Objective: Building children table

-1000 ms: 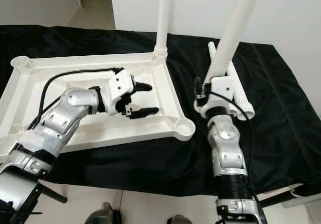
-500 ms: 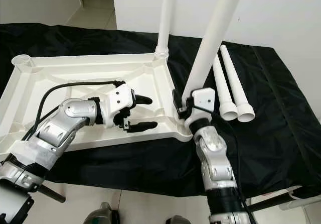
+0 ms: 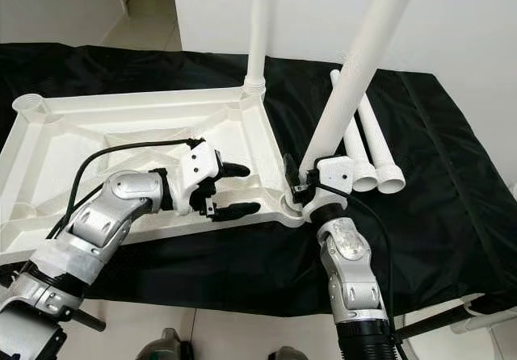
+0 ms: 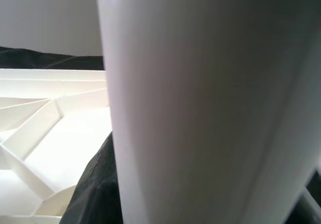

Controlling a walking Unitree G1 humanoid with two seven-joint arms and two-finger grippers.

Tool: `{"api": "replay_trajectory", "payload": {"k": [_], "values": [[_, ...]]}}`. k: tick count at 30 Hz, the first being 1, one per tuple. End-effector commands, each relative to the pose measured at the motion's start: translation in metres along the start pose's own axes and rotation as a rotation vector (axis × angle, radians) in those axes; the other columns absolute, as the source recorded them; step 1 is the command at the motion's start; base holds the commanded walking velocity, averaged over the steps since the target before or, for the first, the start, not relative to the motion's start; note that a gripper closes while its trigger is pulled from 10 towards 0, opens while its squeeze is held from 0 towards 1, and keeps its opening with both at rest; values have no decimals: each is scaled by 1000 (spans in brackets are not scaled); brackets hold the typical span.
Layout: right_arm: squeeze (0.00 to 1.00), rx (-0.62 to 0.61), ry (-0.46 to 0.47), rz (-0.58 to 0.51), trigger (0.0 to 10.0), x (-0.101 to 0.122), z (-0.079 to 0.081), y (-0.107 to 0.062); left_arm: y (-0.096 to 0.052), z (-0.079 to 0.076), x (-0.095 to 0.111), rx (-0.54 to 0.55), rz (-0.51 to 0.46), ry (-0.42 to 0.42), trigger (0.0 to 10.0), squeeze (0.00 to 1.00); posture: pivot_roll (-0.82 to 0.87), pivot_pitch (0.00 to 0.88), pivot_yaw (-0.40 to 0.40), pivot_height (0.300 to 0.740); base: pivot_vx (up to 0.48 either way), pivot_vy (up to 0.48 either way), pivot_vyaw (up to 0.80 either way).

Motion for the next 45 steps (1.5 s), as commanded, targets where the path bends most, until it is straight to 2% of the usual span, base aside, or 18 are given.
{"api": "replay_trajectory", "payload": {"k": [1, 3, 4, 6, 7, 8, 11, 12, 13, 15, 19, 21, 24, 28, 30, 34, 41, 45], "values": [[0, -24, 10, -5, 10000, 0, -6, -3, -9, 23, -14, 262, 69, -69, 10000, 0, 12, 11, 10, 740, 0, 0, 0], [0, -22, 10, -11, 10000, 1, -6, 0, -21, 34, -19, 418, 55, -173, 10000, 0, 15, 16, 14, 740, 0, 0, 0], [0, -22, 10, -11, 10000, 1, -6, 0, -21, 34, -19, 418, 55, -173, 10000, 0, 15, 16, 14, 740, 0, 0, 0], [0, -18, 6, -14, 10000, 2, -6, 1, -36, 40, -22, 537, 5, -315, 10000, 0, 19, 18, 16, 740, 0, 0, 0], [0, -18, 6, -14, 10000, 2, -6, 1, -36, 40, -22, 537, 5, -315, 10000, 0, 19, 18, 16, 740, 0, 0, 0], [0, -18, 6, -14, 10000, 2, -6, 1, -50, 41, -23, 602, -31, -365, 10000, 0, 26, 21, 15, 740, 0, 0, 0], [0, -17, 9, -14, 10000, 2, -5, 1, -62, 31, -12, 593, -116, -362, 10000, 0, 30, 22, 12, 740, 0, 0, 0], [0, -14, 11, -14, 10000, 1, -3, 2, -63, 16, -1, 514, -157, -337, 10000, 0, 34, 23, 9, 740, 0, 0, 0], [0, -14, 11, -14, 10000, 1, -3, 2, -63, 16, -1, 514, -157, -337, 10000, 0, 34, 23, 9, 740, 0, 0, 0], [0, -13, 11, -14, 10000, 2, -3, 3, -62, 13, 2, 498, -156, -309, 10000, 0, 34, 23, 9, 740, 0, 0, 0], [0, -6, 9, -14, 10000, 2, -3, 5, -53, -15, 12, 323, -159, -250, 10000, 0, 40, 18, -5, 740, 0, 0, 0], [0, 1, 6, -17, 10000, 4, -3, 6, -50, -26, 12, 250, -130, -180, 10000, 0, 40, 19, -6, 740, 0, 0, 0], [0, 4, 4, -21, 10000, 6, -4, 7, -46, -30, 9, 231, -110, -180, 10000, 0, 45, 20, -15, 740, 0, 0, 0], [0, 26, 9, -27, 10000, 8, -1, 9, -36, -35, 3, 206, -76, -112, 10000, 0, 41, 24, -18, 740, 0, 0, 0], [0, 75, 14, -26, 10000, 9, 7, 9, -23, -38, 1, 195, -66, -59, 10000, 0, 39, 31, -21, 740, 0, 0, 0], [0, 166, 11, -8, 10000, 5, 22, 1, -9, -35, 6, 223, -84, -99, 10000, 0, 29, 37, -14, 740, 0, 0, 0], [0, 203, -7, 31, 10000, -5, 26, -6, -6, -37, 12, 223, -98, -95, 10000, 0, 25, 39, -13, 740, 0, 0, 0], [0, 228, -22, 106, 10000, -24, 24, -17, -6, -39, 14, 216, -100, -96, 10000, 0, 38, 48, -25, 740, 0, 0, 0]]}}
Point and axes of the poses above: a point about 5 cm out from each wrist's last joint towards the gripper, its own y axis pointing out of the wrist towards the gripper, its own x axis along the axis of the wrist's last joint, z = x × y, the point moved 5 cm from there along y, pointing out of the wrist towards the gripper, and after that the axes turned 14 degrees about y, right-handed, at the moved point
